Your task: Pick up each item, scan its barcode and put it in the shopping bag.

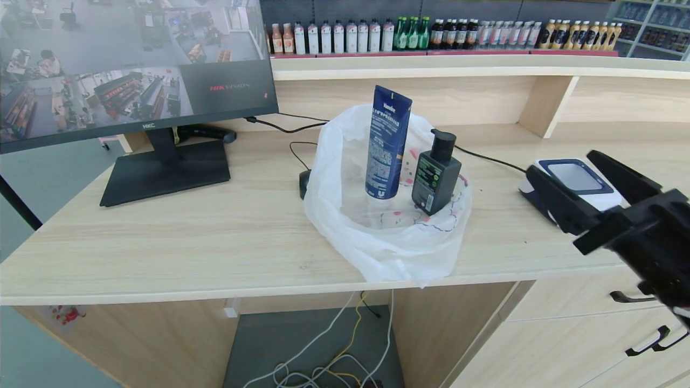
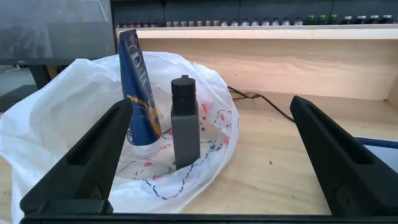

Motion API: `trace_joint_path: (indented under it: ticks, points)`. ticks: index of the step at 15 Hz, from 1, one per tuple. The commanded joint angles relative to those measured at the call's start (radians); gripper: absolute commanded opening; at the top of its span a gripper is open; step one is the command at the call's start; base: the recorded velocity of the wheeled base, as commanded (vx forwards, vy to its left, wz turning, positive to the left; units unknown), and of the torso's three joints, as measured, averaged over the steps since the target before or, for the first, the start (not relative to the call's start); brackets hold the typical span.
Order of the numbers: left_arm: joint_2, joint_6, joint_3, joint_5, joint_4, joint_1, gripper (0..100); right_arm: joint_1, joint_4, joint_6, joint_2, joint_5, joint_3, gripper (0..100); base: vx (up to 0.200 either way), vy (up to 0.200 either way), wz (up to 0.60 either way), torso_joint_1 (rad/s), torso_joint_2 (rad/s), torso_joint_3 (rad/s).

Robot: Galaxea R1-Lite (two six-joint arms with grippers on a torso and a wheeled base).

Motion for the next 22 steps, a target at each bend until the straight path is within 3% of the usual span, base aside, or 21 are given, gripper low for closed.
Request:
trace_joint_path:
  ticks: [1,2,5,7,12,14,16,19,20,22]
  points:
    - [0.000,0.000,0.000,0.000,0.000,0.001,100,-0.128,-0.001,-0.003,-0.244,-0.003,0.234,100,0.000,0.000,0.00,0.000,0.00,0.000]
    - [0.000,0.000,0.000,0.000,0.000,0.001,100,-0.200,-0.001,-0.008,-0.275,0.000,0.252,100,0.000,0.000,0.00,0.000,0.00,0.000]
    - [0.000,0.003,0.000,0.000,0.000,-0.001,100,-0.205,-0.001,-0.037,-0.338,-0.012,0.252,100,0.000,0.000,0.00,0.000,0.00,0.000]
    - [0.000,0.002,0.000,0.000,0.000,-0.001,100,-0.205,0.142,-0.090,-0.473,-0.020,0.252,100,0.000,0.000,0.00,0.000,0.00,0.000]
    - [0.000,0.000,0.000,0.000,0.000,-0.001,100,-0.168,1.090,-0.116,-1.007,0.026,0.162,100,0.000,0.000,0.00,0.000,0.00,0.000]
    - [0.000,0.000,0.000,0.000,0.000,-0.001,100,-0.168,1.362,-0.144,-1.145,0.035,0.130,100,0.000,0.000,0.00,0.000,0.00,0.000]
    - [0.000,0.000,0.000,0.000,0.000,-0.001,100,-0.168,1.441,-0.169,-1.208,0.051,0.150,100,0.000,0.000,0.00,0.000,0.00,0.000]
    - [0.000,0.000,0.000,0.000,0.000,-0.001,100,-0.168,1.444,-0.198,-1.283,0.054,0.232,100,0.000,0.000,0.00,0.000,0.00,0.000]
    - [0.000,0.000,0.000,0.000,0.000,-0.001,100,-0.168,1.515,-0.204,-1.341,0.058,0.252,100,0.000,0.000,0.00,0.000,0.00,0.000]
    - [0.000,-0.002,0.000,0.000,0.000,-0.001,100,-0.171,1.546,-0.202,-1.313,0.072,0.239,100,0.000,0.000,0.00,0.000,0.00,0.000]
